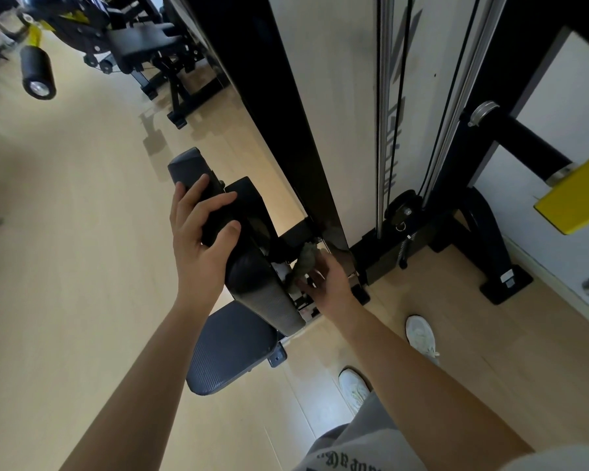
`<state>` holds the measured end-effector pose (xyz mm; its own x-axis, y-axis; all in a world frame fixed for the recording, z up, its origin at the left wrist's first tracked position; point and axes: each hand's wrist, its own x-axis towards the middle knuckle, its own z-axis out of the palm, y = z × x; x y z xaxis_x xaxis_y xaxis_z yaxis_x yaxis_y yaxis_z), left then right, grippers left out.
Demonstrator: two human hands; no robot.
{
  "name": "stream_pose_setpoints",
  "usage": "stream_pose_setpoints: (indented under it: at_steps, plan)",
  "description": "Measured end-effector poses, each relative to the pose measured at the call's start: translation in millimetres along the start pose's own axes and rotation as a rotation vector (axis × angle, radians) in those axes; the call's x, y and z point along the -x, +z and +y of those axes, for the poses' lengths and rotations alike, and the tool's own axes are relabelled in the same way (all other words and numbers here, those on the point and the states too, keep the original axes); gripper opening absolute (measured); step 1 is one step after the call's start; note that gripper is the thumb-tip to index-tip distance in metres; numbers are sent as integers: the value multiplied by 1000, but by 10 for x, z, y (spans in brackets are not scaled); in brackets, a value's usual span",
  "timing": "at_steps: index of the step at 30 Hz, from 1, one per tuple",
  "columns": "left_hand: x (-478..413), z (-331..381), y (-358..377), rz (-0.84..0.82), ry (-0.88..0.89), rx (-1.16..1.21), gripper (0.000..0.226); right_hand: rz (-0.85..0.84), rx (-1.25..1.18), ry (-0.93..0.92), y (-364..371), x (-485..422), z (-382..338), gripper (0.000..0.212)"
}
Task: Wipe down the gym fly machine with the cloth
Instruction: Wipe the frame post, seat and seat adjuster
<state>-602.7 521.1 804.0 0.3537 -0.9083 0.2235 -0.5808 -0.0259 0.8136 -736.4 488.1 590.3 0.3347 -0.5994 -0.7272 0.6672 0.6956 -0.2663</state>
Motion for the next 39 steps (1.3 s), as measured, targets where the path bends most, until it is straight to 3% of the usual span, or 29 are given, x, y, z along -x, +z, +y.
stream_pose_setpoints:
  at_steps: [7, 15, 19, 24, 30, 36, 39]
  plan:
    - [-15, -13, 2, 11, 8, 4, 37, -109, -139, 187, 26, -48, 4, 45]
    - [-8, -25, 6, 10, 1, 3, 37, -228, -18, 280, -122, -46, -195, 58]
    - [-8, -34, 12, 14, -3, 14, 36, -144, -259, 176, -98, -56, -245, 39]
    - [-9, -21, 11, 12, 2, 9, 36, -65, -392, 131, 50, -104, -189, 35]
    - [-6, -29, 6, 10, 9, 5, 36, -65, -268, 207, 144, -159, -114, 52]
    - [-11, -27, 6, 5, -1, 18, 37, -26, 41, 174, -86, -109, -93, 28]
    - [-11, -35, 3, 2, -3, 11, 37, 32, 58, 102, -162, -74, -124, 19]
